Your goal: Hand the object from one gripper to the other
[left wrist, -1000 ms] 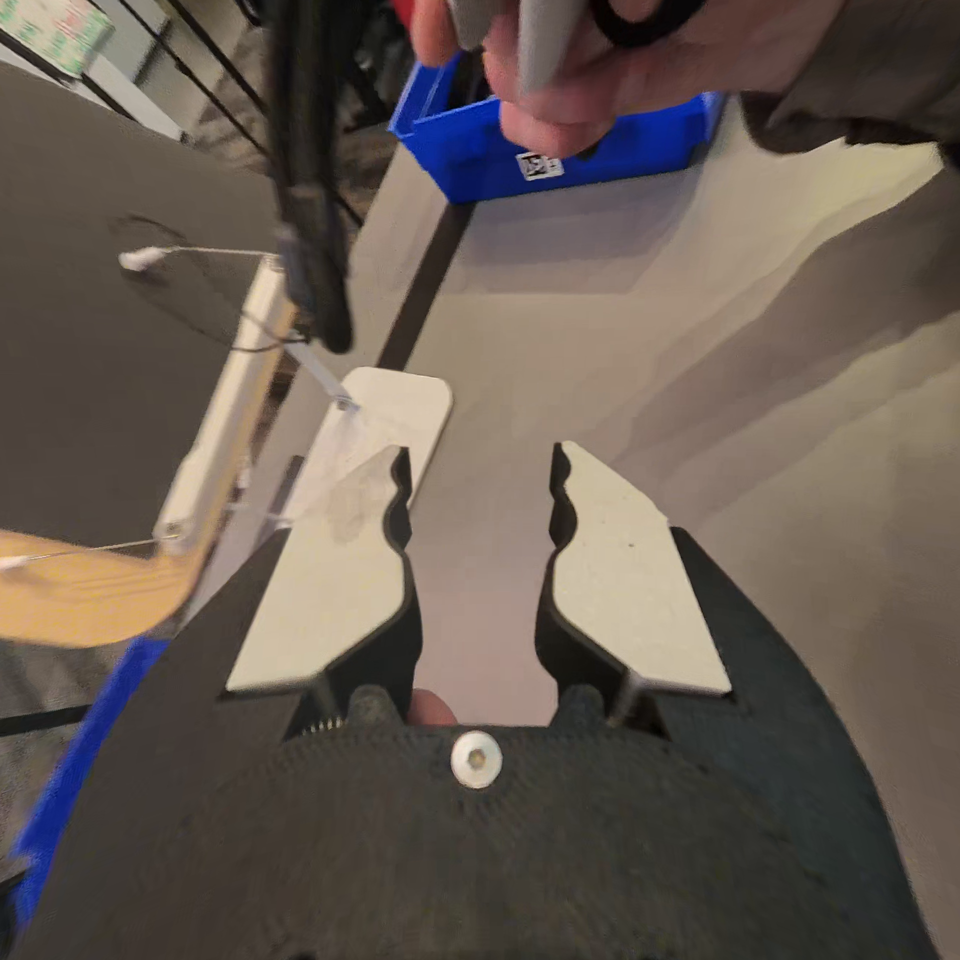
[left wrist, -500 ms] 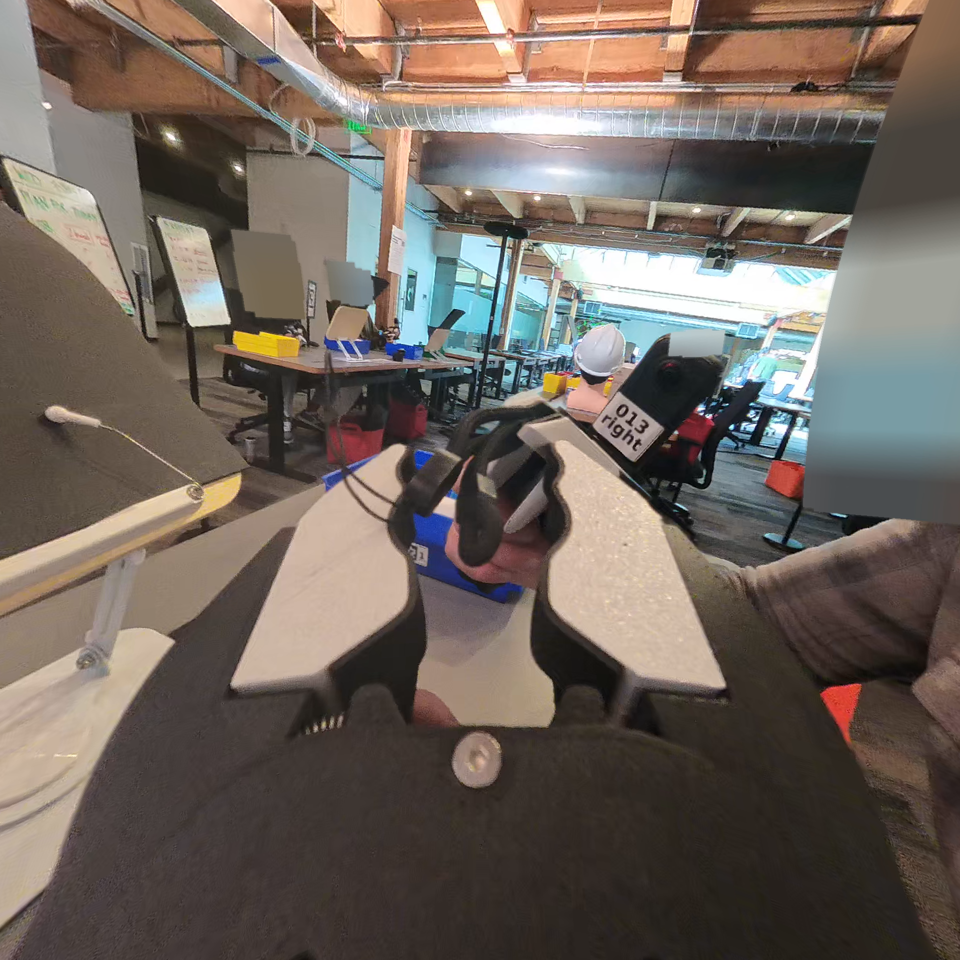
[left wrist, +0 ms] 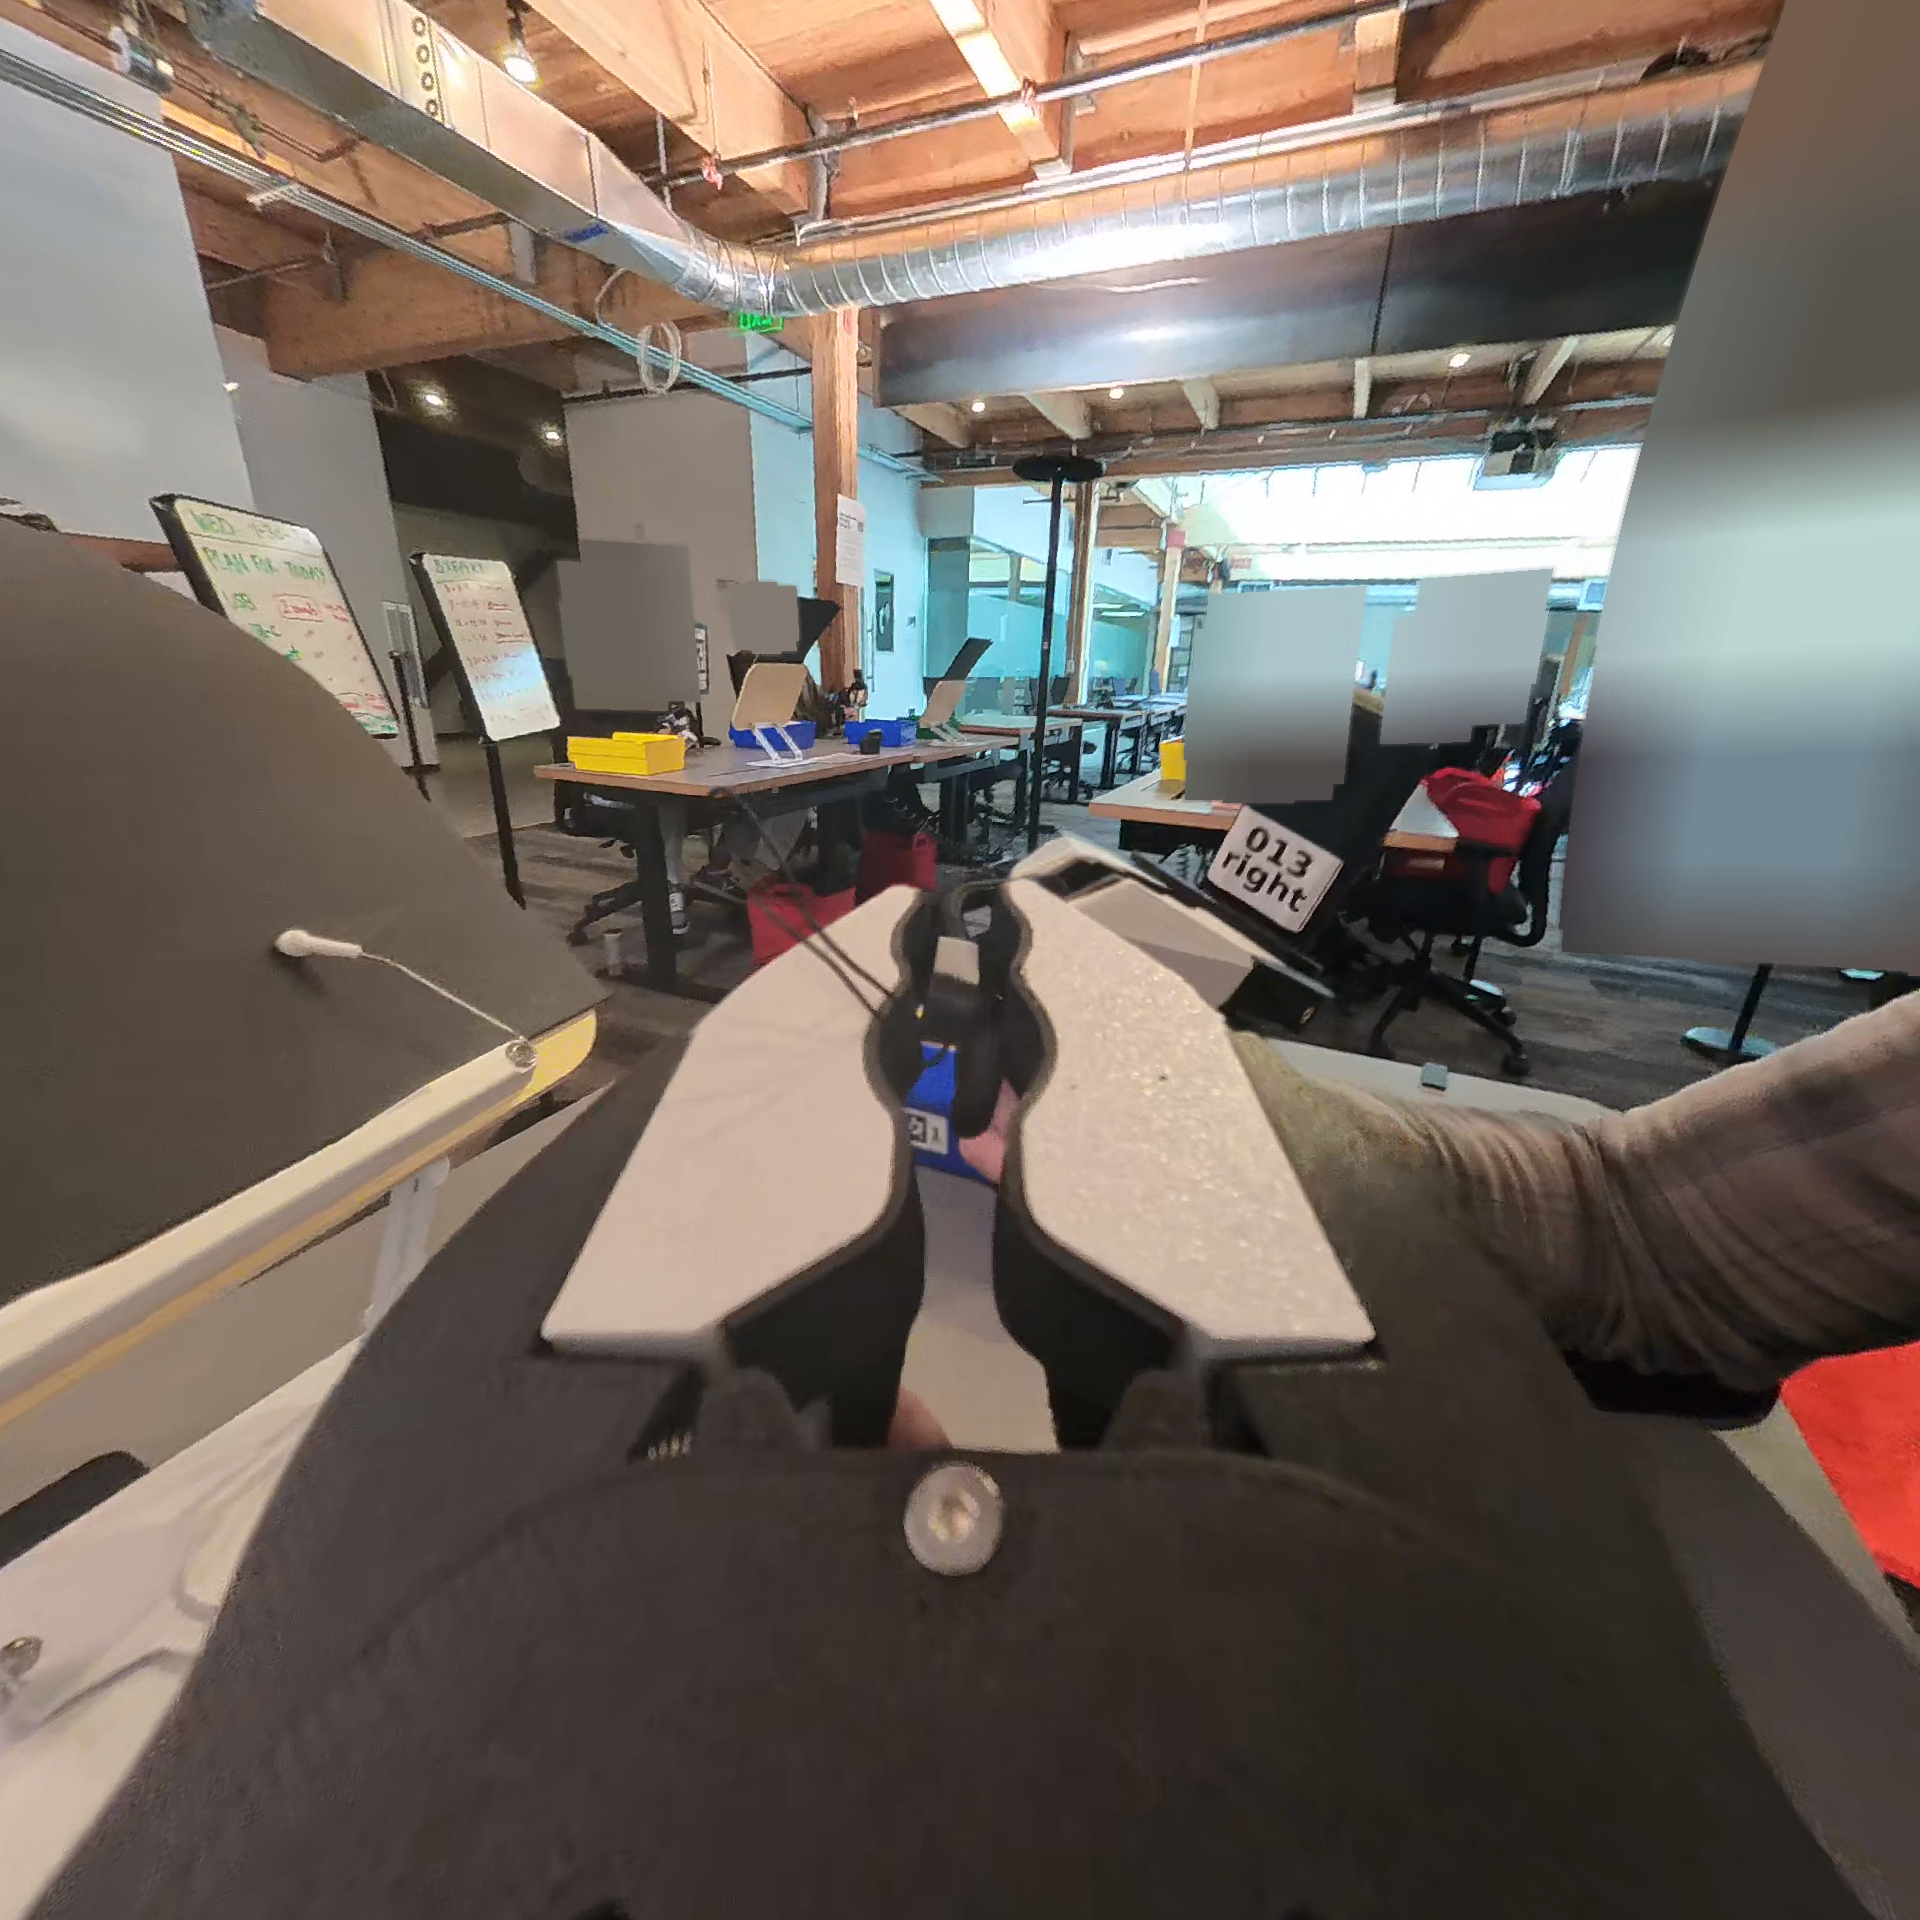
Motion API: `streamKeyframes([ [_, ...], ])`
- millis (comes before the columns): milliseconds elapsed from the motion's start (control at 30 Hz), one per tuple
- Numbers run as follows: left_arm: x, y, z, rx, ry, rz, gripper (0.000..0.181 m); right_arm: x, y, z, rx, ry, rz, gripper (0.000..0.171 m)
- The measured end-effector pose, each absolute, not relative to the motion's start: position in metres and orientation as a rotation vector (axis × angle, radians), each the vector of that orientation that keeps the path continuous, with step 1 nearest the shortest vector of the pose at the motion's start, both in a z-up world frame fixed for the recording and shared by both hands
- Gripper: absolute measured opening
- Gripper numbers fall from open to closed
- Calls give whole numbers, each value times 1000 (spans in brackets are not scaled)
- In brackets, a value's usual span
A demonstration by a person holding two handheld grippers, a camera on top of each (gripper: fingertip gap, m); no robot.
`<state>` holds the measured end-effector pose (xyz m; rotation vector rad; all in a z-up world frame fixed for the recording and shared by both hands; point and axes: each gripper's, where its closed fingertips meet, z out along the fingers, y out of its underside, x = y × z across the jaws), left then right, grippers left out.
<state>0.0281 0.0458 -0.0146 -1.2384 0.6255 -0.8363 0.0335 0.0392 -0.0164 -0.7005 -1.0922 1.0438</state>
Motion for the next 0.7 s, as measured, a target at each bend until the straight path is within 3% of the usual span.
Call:
streamKeyframes([
  [200, 30, 46, -18, -1264, 639, -827, 10, 33, 41, -18, -707, -1110, 995, 2],
  [433, 36, 45, -17, -1258, 578, -964, 32, 33, 42, -17, -694, -1090, 962, 2],
  [600, 28, 49, -6, -1226, 534, -964, 5, 33, 43, -17, -691, -1081, 944, 2],
  [700, 23, 51, -3, -1228, 522, -940, 0, 34, 45, -18, -697, -1073, 949, 2],
])
